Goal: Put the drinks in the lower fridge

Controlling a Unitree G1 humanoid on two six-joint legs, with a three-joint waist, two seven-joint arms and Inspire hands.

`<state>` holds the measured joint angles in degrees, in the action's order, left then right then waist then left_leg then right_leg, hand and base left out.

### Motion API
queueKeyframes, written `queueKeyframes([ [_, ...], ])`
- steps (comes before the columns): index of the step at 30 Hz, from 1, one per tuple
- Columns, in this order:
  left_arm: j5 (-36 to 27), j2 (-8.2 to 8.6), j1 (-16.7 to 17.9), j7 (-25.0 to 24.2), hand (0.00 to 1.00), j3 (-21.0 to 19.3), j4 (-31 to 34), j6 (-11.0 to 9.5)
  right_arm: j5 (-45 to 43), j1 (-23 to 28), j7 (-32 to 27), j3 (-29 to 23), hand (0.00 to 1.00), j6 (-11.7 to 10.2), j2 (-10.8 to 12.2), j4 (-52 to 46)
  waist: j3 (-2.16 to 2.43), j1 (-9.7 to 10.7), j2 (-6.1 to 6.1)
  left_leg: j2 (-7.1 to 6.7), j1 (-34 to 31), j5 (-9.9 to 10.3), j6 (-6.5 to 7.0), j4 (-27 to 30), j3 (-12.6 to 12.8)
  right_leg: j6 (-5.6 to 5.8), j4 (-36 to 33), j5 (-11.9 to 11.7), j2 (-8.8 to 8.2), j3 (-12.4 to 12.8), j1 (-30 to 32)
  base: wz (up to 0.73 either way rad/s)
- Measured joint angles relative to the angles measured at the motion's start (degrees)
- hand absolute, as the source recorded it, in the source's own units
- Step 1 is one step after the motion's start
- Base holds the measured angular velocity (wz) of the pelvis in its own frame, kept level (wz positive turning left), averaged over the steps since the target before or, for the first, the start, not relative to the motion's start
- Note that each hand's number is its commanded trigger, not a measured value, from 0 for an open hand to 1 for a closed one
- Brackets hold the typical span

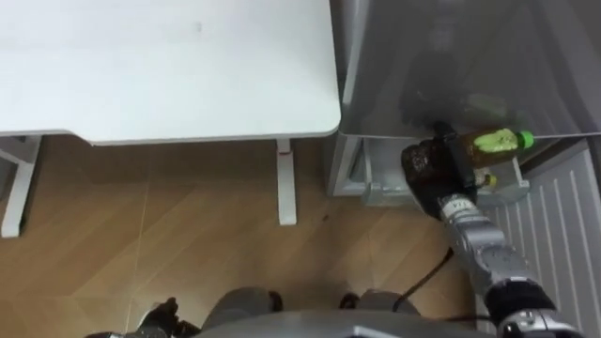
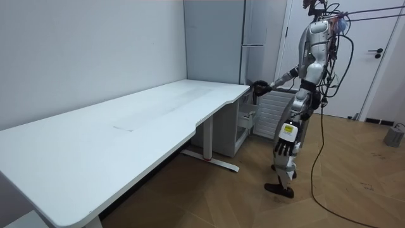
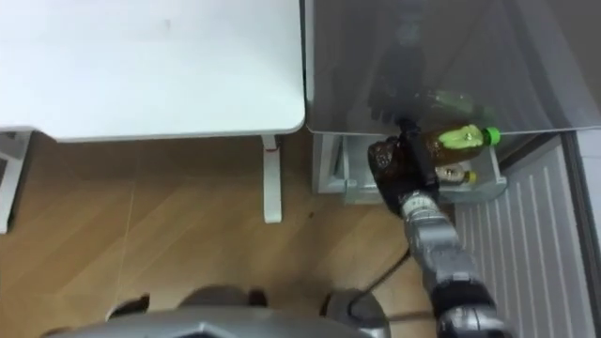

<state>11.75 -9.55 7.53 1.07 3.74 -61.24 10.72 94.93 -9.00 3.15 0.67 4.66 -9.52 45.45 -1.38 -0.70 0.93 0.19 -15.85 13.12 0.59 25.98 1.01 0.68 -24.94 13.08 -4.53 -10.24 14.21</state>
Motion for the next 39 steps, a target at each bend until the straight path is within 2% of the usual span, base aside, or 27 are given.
queueKeyframes([
  [4,-1.0,-0.59,-1.4,1.8,0.0,0.0,-1.8,-0.3,-0.1,-8.6,2.1,-2.3,1.0,0.6,-0.5,8.6,-0.18,-1.3,0.38,-0.2,-5.9,-0.3,0.46,2.8,0.1,-0.06,-4.1,0.0,-1.66,0.1,6.4,-0.11],
  [5,-1.0,-0.61,-1.6,2.2,0.0,0.1,-1.8,-0.3,-0.1,-10.5,2.6,-3.1,1.0,0.6,-0.8,10.1,-0.27,-1.4,0.45,-0.34,-7.5,-1.0,0.5,3.1,0.2,-0.06,-4.9,0.0,-2.26,-0.4,8.2,0.1],
  [9,-1.5,-0.71,-3.3,3.1,0.0,2.0,-1.7,-0.3,0.2,-13.4,2.9,-5.0,1.0,0.3,-2.6,11.6,-0.4,-2.8,0.28,-1.42,-12.2,-1.9,0.47,4.6,0.4,-0.06,-8.5,0.0,-4.08,-0.7,13.6,0.12],
  [10,-1.5,-0.74,-3.7,3.4,0.0,2.1,-1.6,-0.3,0.2,-14.5,3.0,-6.1,1.0,0.3,-2.9,12.7,-0.42,-3.1,-0.25,-2.04,-13.4,-1.9,0.44,4.9,0.4,-0.06,-9.7,0.0,-4.78,-0.7,15.2,0.14],
  [13,-2.3,-1.03,-4.2,3.7,0.0,2.3,0.3,-0.4,0.3,-16.4,2.8,-8.0,1.0,0.3,-3.5,13.6,-0.58,-3.7,-1.08,-2.18,-16.9,-2.3,-0.15,6.1,0.5,-0.06,-11.7,0.0,-5.78,-0.8,18.7,0.17],
  [18,-3.9,-1.44,-5.1,4.0,0.0,4.5,1.7,-0.9,0.4,-19.1,2.0,-9.6,1.0,0.2,-4.9,14.7,-0.65,-3.9,-1.72,-2.16,-22.7,-2.3,-0.17,10.3,0.7,-0.28,-16.3,0.2,-7.14,-1.1,24.0,0.16],
  [21,-4.9,-1.6,-5.3,4.6,0.0,5.8,2.9,-1.0,1.3,-19.4,0.5,-9.6,1.0,0.0,-6.9,14.7,-0.61,-4.5,-1.81,-1.97,-25.9,-2.3,-0.19,12.1,0.8,-0.32,-18.1,0.8,-7.48,-1.2,26.8,0.17],
  [23,-6.6,-1.83,-4.8,4.6,0.0,6.1,3.7,-1.0,1.3,-19.5,-1.9,-9.8,1.0,-1.1,-7.8,14.8,-0.66,-5.5,-1.89,-1.81,-28.0,-2.3,-0.22,13.0,1.2,-0.35,-19.0,0.8,-7.57,-0.8,29.2,-0.07],
  [29,-7.3,-3.77,-4.1,4.4,0.0,7.1,4.4,-1.0,1.4,-19.5,-4.2,-9.8,1.0,-1.5,-8.3,15.1,-0.64,-6.0,-1.92,-1.88,-32.0,-2.3,-0.22,14.3,2.3,-0.12,-21.6,1.5,-7.74,0.7,33.9,0.04],
  [36,-7.8,-3.76,-4.1,3.8,0.0,8.0,4.6,-1.1,1.0,-19.7,-4.3,-9.8,1.0,-1.8,-8.4,15.1,-0.56,-7.0,-1.77,-0.89,-34.7,-2.3,-0.17,17.1,2.6,-0.2,-23.3,1.5,-7.19,0.7,36.3,-0.07],
  [39,-7.8,-3.78,-3.8,3.3,0.0,7.8,5.5,-1.0,0.9,-19.3,-4.3,-9.8,1.0,-2.9,-8.4,14.6,-0.37,-6.9,-1.39,-0.56,-34.7,-2.1,0.05,17.5,3.0,-0.3,-23.5,1.6,-6.61,0.8,36.3,-0.05],
])
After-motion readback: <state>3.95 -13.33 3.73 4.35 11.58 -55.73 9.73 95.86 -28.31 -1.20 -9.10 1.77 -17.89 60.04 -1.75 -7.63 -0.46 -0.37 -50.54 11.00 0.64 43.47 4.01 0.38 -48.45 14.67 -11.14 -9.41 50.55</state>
